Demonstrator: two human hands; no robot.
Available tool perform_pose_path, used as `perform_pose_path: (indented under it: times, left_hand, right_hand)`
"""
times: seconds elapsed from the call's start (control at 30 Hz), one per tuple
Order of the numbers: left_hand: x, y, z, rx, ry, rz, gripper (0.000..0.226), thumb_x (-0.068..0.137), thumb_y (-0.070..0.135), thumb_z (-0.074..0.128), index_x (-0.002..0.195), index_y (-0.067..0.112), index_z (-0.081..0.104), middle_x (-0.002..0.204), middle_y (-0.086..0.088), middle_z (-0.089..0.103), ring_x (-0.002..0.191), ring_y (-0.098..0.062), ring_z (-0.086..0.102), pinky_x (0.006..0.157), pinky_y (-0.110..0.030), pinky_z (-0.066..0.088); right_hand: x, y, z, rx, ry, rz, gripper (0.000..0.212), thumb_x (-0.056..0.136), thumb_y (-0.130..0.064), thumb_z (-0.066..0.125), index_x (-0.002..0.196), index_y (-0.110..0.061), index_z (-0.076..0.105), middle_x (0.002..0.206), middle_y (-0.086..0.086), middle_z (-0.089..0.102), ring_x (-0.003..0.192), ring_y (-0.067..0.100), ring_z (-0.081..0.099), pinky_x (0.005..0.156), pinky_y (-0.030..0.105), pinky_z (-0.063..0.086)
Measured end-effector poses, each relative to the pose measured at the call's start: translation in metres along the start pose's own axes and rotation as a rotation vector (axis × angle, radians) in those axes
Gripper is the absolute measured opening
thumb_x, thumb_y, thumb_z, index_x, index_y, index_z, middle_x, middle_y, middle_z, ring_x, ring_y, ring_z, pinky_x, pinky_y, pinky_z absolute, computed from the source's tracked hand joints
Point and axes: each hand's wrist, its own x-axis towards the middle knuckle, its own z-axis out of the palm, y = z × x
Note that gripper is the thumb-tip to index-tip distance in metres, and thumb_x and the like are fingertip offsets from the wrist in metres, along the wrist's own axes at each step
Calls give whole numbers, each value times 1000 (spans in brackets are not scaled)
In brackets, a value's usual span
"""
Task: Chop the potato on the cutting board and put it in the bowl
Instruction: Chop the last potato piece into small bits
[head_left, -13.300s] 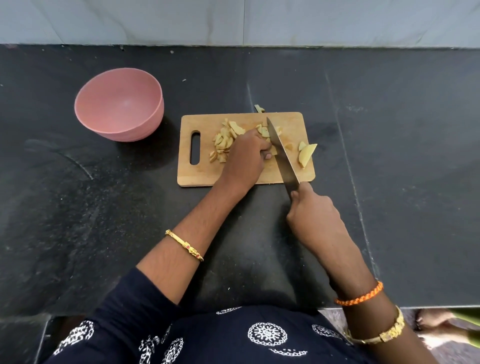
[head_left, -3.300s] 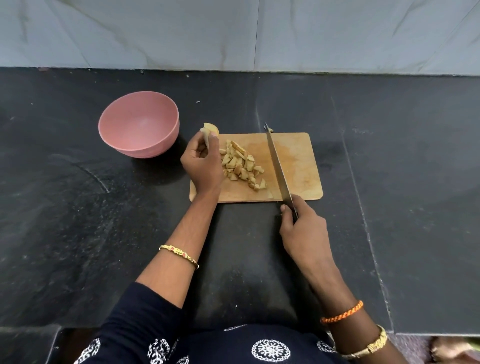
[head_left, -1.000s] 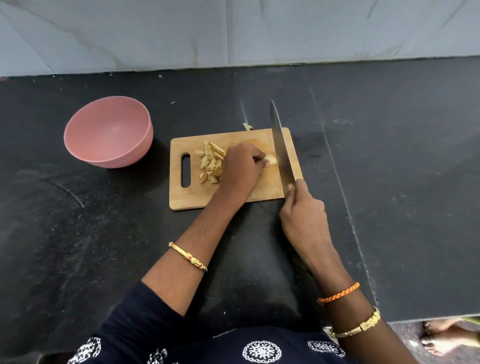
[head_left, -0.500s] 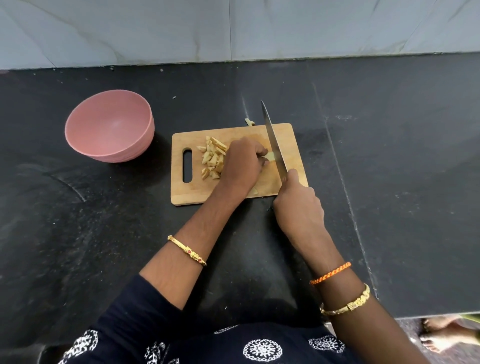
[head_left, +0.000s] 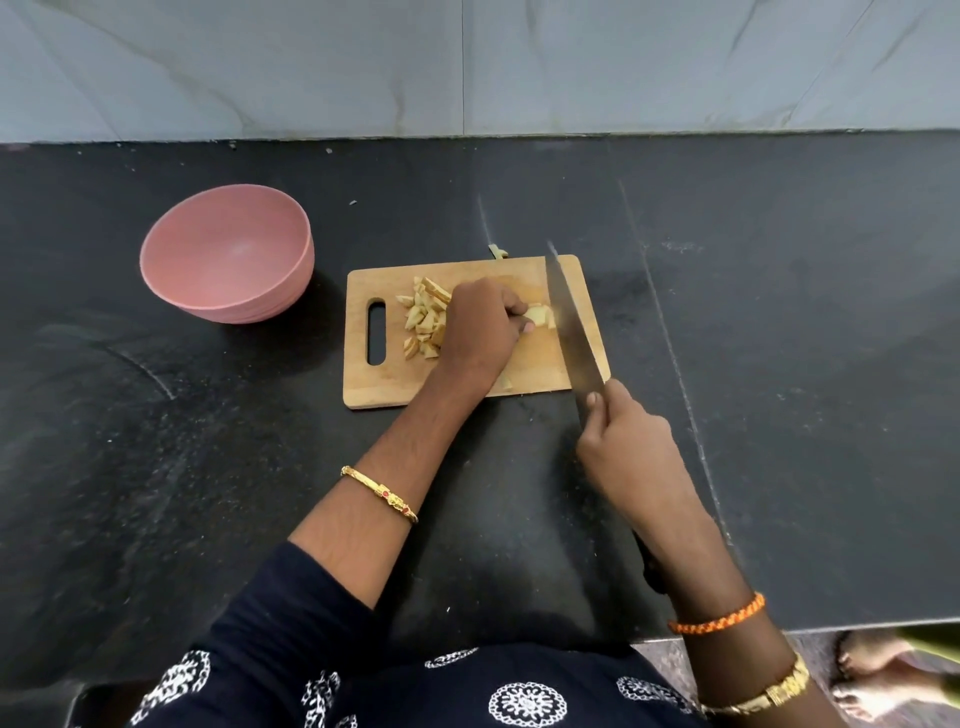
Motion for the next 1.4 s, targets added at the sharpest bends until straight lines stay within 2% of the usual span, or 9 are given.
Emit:
perform_pose_path:
  times: [0.13, 0.3, 0.47, 0.57, 0.73, 0.93, 1.03, 1.17, 1.4]
  left_hand:
    - [3, 0, -1, 13, -8, -12, 27, 72, 10, 78, 98, 3, 72, 97, -12, 73, 88, -16, 64, 78, -17, 41]
    - [5, -1, -2, 19, -33, -3, 26, 73, 11, 78, 97, 3, 72, 96, -10, 73, 85, -13, 63, 77, -14, 40]
    - [7, -3, -3, 9, -38, 3, 26, 72, 10, 78, 97, 3, 72, 95, -10, 73, 83, -12, 63, 77, -14, 42]
    - [8, -4, -3, 18, -58, 22, 26, 74, 8, 76, 98, 2, 72, 97, -11, 73, 86, -14, 64, 79, -15, 43]
    - [6, -6, -2, 25, -35, 53, 21, 74, 4, 74, 95, 2, 73, 93, -12, 73, 82, -15, 64, 79, -18, 46]
    - [-1, -5, 1, -3, 38, 43, 18, 76, 0, 70, 94, 1, 73, 92, -12, 73, 81, -10, 62, 75, -16, 43]
    - [0, -4, 0, -27, 28, 25, 18, 74, 1, 73, 92, 1, 73, 90, -11, 73, 80, -12, 62, 76, -20, 46]
    - [2, -6, -3, -15, -4, 21, 22, 71, 5, 77, 93, 3, 73, 93, -11, 73, 86, -18, 66, 81, -21, 47]
    - [4, -6, -4, 10, -16, 18, 23, 72, 9, 78, 94, 5, 74, 93, -9, 73, 84, -15, 65, 80, -18, 45]
  right_hand:
    - [17, -1, 1, 70, 83, -112, 26, 101, -30, 33, 84, -13, 42, 77, 13, 57, 63, 23, 51, 57, 32, 38]
    - [30, 0, 10, 36, 89, -142, 24, 101, -30, 34, 88, -13, 45, 78, 16, 57, 70, 32, 57, 60, 36, 43]
    - [32, -1, 14, 26, 88, -149, 21, 101, -31, 33, 92, -15, 44, 79, 16, 57, 70, 32, 58, 63, 41, 49]
    - [36, -2, 14, -17, 86, -158, 18, 101, -30, 32, 92, -16, 41, 80, 16, 56, 70, 32, 57, 60, 38, 46]
    - [42, -10, 12, -130, 27, -117, 18, 100, -31, 33, 100, -15, 42, 86, 15, 56, 78, 33, 59, 74, 48, 53]
    - [28, -12, 8, -220, -32, -33, 10, 99, -26, 35, 98, -17, 38, 87, 12, 48, 83, 33, 55, 74, 41, 48]
    - [15, 4, -3, -132, -71, -5, 19, 99, -31, 34, 97, -16, 45, 88, 13, 54, 81, 34, 54, 73, 38, 46]
    - [4, 13, -11, 43, 38, -94, 28, 100, -29, 37, 78, -14, 46, 67, 9, 56, 61, 25, 52, 53, 31, 38]
    - [29, 5, 4, 31, 59, -183, 25, 101, -33, 36, 85, -17, 47, 71, 8, 57, 61, 21, 53, 56, 30, 39]
